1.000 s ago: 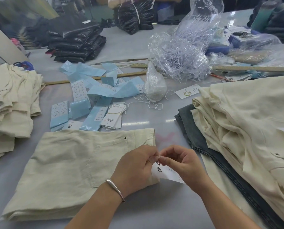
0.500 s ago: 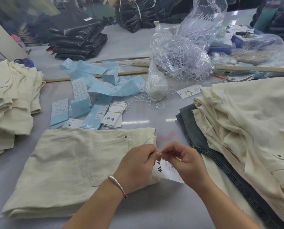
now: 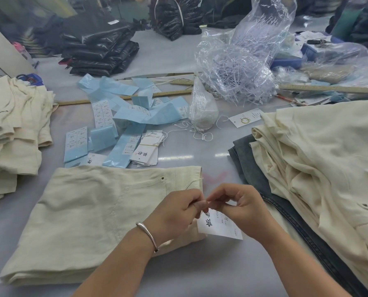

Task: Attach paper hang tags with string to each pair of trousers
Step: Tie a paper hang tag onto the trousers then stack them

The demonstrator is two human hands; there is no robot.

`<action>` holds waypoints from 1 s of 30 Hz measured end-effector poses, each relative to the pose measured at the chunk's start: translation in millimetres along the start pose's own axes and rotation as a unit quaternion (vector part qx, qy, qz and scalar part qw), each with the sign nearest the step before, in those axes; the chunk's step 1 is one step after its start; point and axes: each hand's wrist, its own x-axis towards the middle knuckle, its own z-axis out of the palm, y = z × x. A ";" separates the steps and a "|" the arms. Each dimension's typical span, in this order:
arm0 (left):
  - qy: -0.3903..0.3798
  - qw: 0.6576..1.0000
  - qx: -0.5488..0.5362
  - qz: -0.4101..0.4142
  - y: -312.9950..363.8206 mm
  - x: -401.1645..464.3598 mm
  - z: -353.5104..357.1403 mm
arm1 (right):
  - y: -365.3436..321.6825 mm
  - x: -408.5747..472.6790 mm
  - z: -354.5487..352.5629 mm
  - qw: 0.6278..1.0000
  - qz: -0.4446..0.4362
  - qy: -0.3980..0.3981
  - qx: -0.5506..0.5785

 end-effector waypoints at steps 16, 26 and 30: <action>0.130 0.988 -0.033 -0.072 -39.5 16.3 3.1 | 29.0 14.0 0.3 0.989 0.113 -0.057 0.077; 0.079 0.974 0.167 -0.132 -69.4 52.7 -19.1 | 63.9 13.1 -0.3 0.973 0.219 0.044 -0.048; 0.187 0.975 0.060 -0.100 -57.5 76.0 -44.9 | 61.9 14.8 -2.7 0.969 0.232 0.062 -0.064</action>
